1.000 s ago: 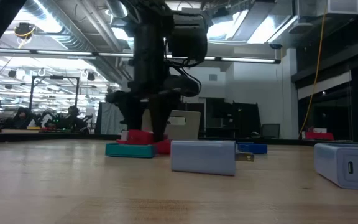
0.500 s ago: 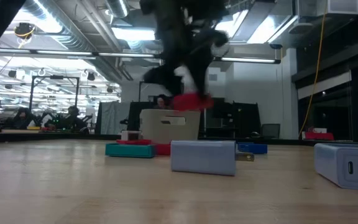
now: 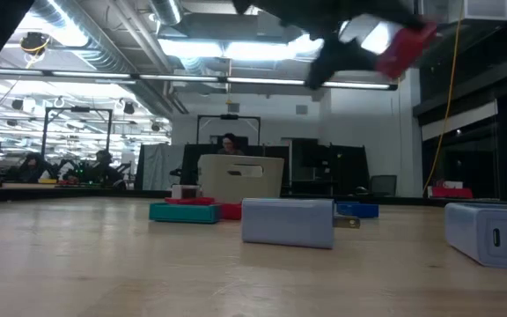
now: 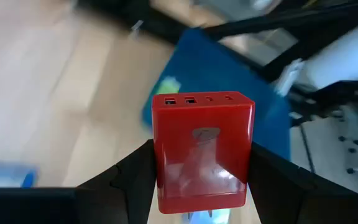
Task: Pick & Place Office items
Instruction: Put the red charger adapter into the blue bin
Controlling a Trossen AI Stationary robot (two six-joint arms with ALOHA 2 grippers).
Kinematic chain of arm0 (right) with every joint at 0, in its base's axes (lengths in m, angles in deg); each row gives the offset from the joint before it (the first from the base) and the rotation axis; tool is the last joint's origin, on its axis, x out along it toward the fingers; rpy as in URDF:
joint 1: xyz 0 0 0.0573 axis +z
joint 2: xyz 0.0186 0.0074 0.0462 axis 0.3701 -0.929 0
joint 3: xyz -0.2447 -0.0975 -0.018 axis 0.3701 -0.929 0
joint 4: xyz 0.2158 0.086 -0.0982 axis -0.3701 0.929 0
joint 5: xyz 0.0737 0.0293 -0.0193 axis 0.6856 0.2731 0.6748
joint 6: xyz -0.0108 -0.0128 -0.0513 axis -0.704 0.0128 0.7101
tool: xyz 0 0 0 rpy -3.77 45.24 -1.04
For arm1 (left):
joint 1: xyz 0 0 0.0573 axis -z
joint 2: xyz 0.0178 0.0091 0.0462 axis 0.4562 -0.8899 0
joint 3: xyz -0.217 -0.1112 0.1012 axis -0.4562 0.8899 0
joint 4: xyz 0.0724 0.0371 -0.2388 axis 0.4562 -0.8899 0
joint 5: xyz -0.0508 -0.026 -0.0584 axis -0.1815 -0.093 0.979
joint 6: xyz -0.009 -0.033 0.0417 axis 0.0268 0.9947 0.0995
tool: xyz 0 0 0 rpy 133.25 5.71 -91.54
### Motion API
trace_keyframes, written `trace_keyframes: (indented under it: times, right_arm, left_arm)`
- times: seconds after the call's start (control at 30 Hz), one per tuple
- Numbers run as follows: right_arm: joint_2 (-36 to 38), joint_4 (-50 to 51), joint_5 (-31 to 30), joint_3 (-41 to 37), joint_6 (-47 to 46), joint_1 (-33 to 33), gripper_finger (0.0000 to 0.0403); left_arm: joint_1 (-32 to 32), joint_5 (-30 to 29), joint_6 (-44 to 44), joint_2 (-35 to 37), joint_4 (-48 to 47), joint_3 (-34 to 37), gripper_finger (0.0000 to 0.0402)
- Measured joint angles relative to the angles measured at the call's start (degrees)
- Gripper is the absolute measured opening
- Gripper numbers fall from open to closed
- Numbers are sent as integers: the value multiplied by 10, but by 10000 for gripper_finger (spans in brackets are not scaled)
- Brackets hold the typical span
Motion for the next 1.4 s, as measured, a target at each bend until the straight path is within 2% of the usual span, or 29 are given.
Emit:
trace_keyframes:
  times: [0.13, 0.23, 0.43, 0.67, 0.8, 0.9, 1.0, 1.2, 1.23, 1.4]
  right_arm:
    - [31, 15, -35, 0, 3, 19, 272]
    - [39, 23, -44, 0, 4, 23, 272]
    - [41, 26, -39, 0, 5, 23, 272]
    - [41, 28, -27, 0, 6, 23, 272]
    - [42, 28, -26, 0, 6, 23, 272]
    - [41, 29, -22, 0, 6, 23, 272]
    - [42, 32, -19, 0, 6, 23, 272]
    - [42, 33, -15, 0, 6, 23, 272]
    - [42, 33, -15, 0, 6, 23, 272]
    - [42, 33, -15, 0, 6, 23, 272]
  left_arm:
    - [1, 52, 18, -39, 146, -1, 205]
    - [-1, 70, 49, -77, 219, -2, 205]
    - [1, 103, 60, -156, 230, -81, 205]
    - [1, 143, 60, -261, 236, -255, 205]
    - [1, 152, 65, -314, 229, -328, 205]
    - [2, 154, 74, -341, 229, -355, 205]
    - [2, 154, 77, -348, 226, -349, 205]
    - [4, 147, 29, -348, 196, -342, 205]
    - [4, 148, 25, -348, 197, -342, 213]
    - [5, 150, 27, -347, 199, -342, 305]
